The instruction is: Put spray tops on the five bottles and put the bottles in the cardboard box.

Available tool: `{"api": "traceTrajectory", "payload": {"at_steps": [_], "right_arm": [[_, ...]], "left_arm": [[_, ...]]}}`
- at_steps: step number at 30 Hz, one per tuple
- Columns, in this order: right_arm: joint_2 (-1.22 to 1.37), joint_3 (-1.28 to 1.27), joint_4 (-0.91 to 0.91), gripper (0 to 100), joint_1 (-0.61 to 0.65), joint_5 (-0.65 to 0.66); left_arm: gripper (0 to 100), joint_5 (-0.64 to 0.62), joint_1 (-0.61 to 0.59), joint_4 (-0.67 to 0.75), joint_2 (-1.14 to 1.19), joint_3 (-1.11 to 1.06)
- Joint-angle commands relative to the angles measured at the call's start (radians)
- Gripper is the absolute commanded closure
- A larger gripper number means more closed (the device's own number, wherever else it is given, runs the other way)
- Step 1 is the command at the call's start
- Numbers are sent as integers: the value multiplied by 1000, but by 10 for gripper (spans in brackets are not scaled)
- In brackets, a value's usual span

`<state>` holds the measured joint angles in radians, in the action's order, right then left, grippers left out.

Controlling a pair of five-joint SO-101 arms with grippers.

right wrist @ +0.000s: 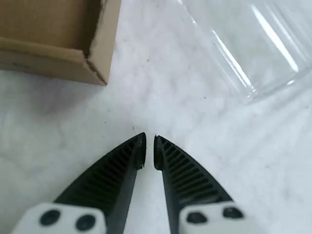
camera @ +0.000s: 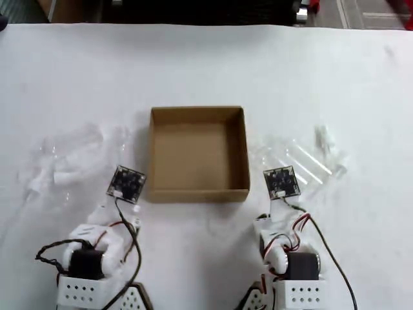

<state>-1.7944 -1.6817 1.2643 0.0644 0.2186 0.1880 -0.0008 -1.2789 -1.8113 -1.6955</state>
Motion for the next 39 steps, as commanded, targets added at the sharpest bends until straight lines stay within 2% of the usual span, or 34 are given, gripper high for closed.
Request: {"api": "traceTrajectory", "payload": {"at_steps": [1, 8, 13, 18, 21, 25, 27, 30, 33, 35, 37, 39], "right_arm": [[-8, -9, 7, 981, 4, 3], [-8, -9, 7, 981, 4, 3], [-8, -9, 2, 981, 7, 6], [-8, -9, -101, 981, 81, 6], [-8, -9, -102, 981, 102, 6], [-8, -9, -108, 981, 102, 8], [-8, -9, -96, 981, 93, 9], [-8, -9, -51, 981, 58, 9], [-8, -9, -45, 981, 33, 9], [-8, -9, -45, 981, 24, 9], [-8, -9, -45, 981, 13, 9], [-8, -9, -45, 981, 12, 8]], "left_arm": [[976, 6, 10, -3, -2, 3], [976, 6, 12, 6, -2, 3], [977, 6, 1, 112, -2, 11], [977, 5, 1, 175, -2, 71], [977, 5, 1, 98, -2, 218], [976, 14, 1, -100, -2, 423], [976, 20, 1, -120, -2, 477], [976, 127, 1, -77, -2, 506], [976, 298, -41, 48, -2, 508], [976, 368, -84, 112, -2, 519], [977, 353, -124, 140, -2, 565], [976, 272, -140, 135, -2, 640]]}}
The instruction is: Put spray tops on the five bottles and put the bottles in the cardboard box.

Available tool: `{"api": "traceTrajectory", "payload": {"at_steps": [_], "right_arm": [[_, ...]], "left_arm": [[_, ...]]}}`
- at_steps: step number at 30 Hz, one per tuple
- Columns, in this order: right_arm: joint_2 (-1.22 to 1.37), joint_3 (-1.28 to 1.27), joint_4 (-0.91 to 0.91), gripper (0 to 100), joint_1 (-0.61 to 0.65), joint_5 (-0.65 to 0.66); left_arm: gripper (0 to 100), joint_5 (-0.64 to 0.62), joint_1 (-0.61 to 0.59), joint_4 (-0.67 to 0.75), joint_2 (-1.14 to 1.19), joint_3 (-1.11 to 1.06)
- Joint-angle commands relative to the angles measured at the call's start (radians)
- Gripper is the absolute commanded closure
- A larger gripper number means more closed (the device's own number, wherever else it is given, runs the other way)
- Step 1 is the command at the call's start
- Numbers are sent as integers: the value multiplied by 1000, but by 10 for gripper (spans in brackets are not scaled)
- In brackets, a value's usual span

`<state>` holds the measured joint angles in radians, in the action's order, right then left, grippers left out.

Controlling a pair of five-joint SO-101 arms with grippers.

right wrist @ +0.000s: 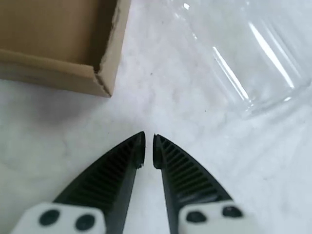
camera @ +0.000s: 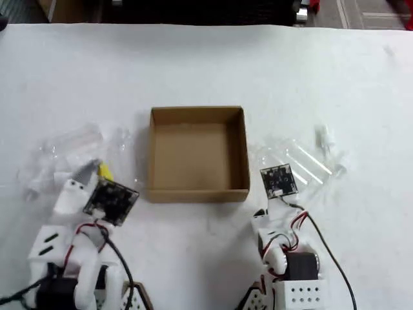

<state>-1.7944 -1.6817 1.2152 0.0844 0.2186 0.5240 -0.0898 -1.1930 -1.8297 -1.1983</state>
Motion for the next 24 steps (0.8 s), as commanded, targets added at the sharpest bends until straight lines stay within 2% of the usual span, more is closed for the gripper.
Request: {"api": "traceTrajectory", "payload": {"at_steps": [1, 3, 7, 21, 24], "right_arm": [[-8, -9, 4, 981, -8, 8], [-8, -9, 4, 981, -7, 8], [-8, -9, 47, 981, -5, 8], [-8, -9, 56, 981, -1, 8], [-8, -9, 56, 981, -1, 8]], "left_arm": [[976, -114, -51, 38, 16, 184], [976, -183, -51, 8, 19, 264], [976, -198, -48, -20, 21, 377], [976, -203, -50, 18, 25, 512], [968, -252, -47, 15, 110, 512]]}}
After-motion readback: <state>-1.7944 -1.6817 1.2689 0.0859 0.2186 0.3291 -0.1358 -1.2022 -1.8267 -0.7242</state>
